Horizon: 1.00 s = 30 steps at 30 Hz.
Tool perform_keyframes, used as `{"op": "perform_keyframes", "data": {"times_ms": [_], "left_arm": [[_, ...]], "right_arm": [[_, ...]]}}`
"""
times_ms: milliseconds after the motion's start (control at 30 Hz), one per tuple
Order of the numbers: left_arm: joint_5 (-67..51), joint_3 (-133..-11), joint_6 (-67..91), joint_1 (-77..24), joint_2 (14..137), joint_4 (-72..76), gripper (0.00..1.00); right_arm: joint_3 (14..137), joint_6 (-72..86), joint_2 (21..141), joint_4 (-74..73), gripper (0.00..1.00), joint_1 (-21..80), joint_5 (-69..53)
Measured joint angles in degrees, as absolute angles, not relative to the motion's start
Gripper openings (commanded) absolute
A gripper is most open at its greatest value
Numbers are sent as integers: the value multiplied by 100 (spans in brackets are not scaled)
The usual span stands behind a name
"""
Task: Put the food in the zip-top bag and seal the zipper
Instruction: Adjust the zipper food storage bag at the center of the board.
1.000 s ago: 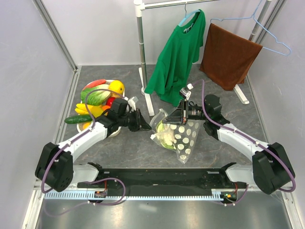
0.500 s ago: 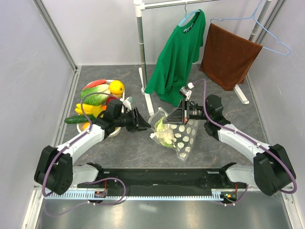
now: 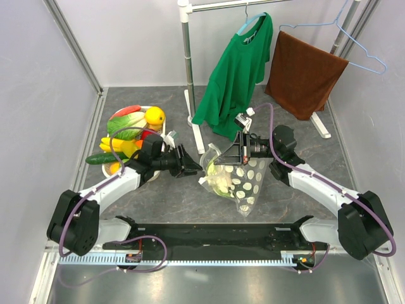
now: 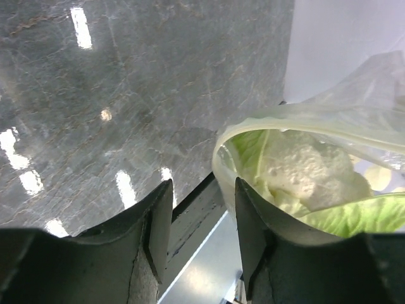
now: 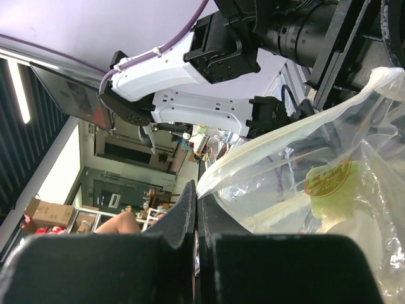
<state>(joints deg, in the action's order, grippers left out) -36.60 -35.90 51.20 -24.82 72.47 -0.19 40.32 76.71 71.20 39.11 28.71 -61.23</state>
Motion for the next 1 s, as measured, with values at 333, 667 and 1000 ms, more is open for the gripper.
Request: {"op": "perform_keyframes", "data": {"times_ms": [333, 667, 1000], "left_arm": [[-3927, -3411, 5614, -2482, 7022, 598, 36], [-3972, -3391, 5596, -2464, 6598, 222, 2], [-3962, -4560, 4182, -2464, 5913, -2016, 2]], "right_arm": [[4032, 7669, 7120, 3990, 0, 2993, -6173], [4112, 6982, 7120, 3238, 0, 2923, -6160], [5122, 3030, 7266, -2003, 35, 2569, -3505]]}}
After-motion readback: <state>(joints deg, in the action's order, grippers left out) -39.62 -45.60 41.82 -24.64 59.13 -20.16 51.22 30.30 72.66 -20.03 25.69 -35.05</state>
